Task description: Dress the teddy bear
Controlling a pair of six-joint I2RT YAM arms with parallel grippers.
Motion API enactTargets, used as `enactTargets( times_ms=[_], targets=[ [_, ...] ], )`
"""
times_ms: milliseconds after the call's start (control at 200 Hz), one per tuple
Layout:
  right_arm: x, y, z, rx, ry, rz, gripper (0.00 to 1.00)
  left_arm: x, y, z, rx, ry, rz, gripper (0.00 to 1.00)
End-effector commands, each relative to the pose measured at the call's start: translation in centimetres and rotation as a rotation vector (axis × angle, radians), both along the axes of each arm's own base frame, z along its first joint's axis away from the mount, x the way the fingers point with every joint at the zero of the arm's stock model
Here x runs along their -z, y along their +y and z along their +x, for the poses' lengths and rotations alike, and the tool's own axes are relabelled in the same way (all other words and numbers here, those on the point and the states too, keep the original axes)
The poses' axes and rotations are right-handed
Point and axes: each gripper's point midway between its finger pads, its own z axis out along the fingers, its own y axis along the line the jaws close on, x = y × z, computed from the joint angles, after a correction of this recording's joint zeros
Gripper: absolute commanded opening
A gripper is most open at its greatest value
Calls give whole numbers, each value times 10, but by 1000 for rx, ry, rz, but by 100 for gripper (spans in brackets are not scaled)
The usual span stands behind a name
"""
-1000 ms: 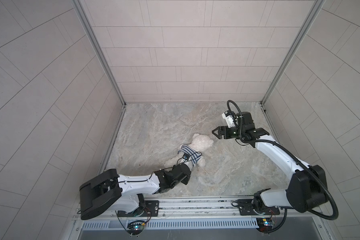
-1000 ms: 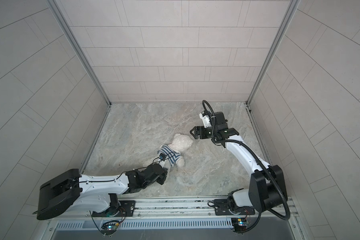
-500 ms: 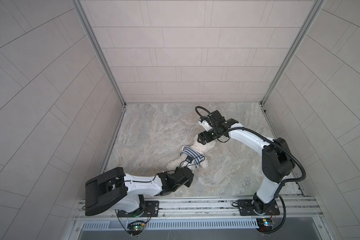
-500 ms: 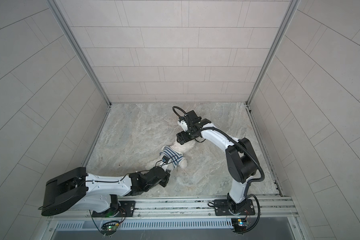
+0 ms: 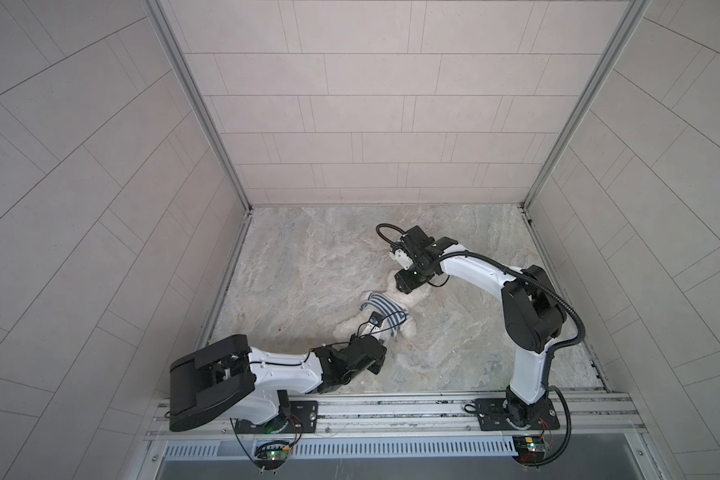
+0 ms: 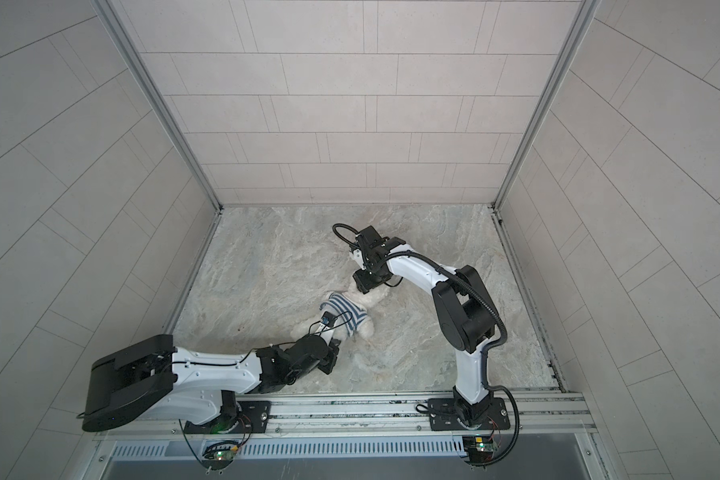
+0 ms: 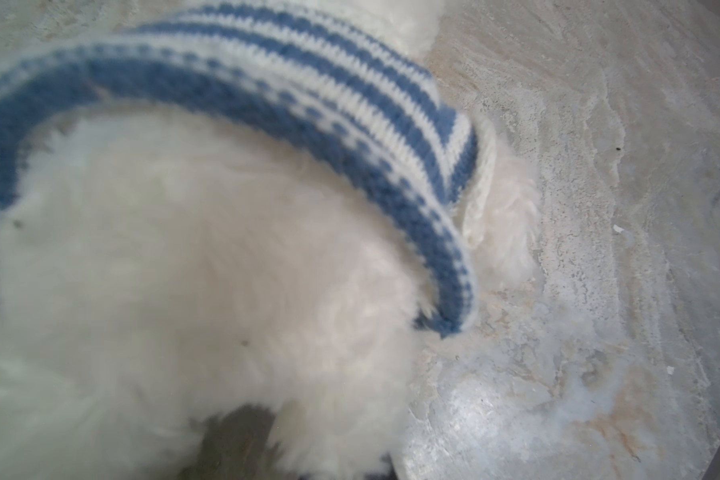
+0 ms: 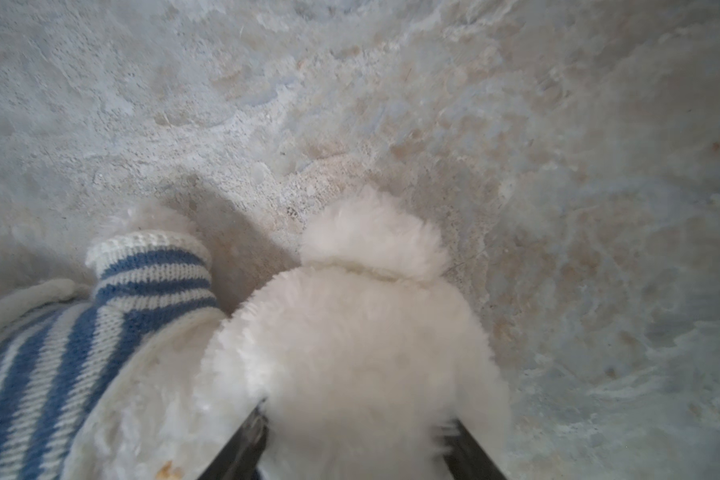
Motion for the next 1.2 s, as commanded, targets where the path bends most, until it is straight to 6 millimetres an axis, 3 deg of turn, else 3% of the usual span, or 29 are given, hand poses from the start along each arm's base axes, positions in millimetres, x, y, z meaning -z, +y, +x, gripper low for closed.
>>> enactTargets(
  times_ms=[0,175,305,355,406,556,711,841,1021,1196],
  targets=[
    [-3,-10,-15,-9,18,-33,41,20,13,-13,11,56,55,0],
    [-23,-13,-16,18,-25,-11,24,4,7,-13,15,48,-13,0],
    [-63,-20,-13,67,-148,37,10,-28,-1,-16,35,44,-117,57],
    [-88,-21,-13,81,-234,87,5,-46,-2,-18,40,41,-174,70],
    [-117,-22,-16,88,-338,141,0,-65,-2,-21,48,39,-229,75],
    [-202,-27,-39,50,-705,273,0,-133,11,-25,29,-2,-382,77],
    [-263,-35,-72,8,-929,324,0,-203,36,-16,-44,-47,-529,68],
    [-294,-39,-84,20,-1016,322,0,-254,38,-8,-58,-12,-656,62],
    [-320,-44,-88,102,-1121,289,0,-317,13,-5,18,24,-886,56],
    [-335,-52,-91,180,-1181,272,0,-322,-8,5,-3,93,-857,45]
  ],
)
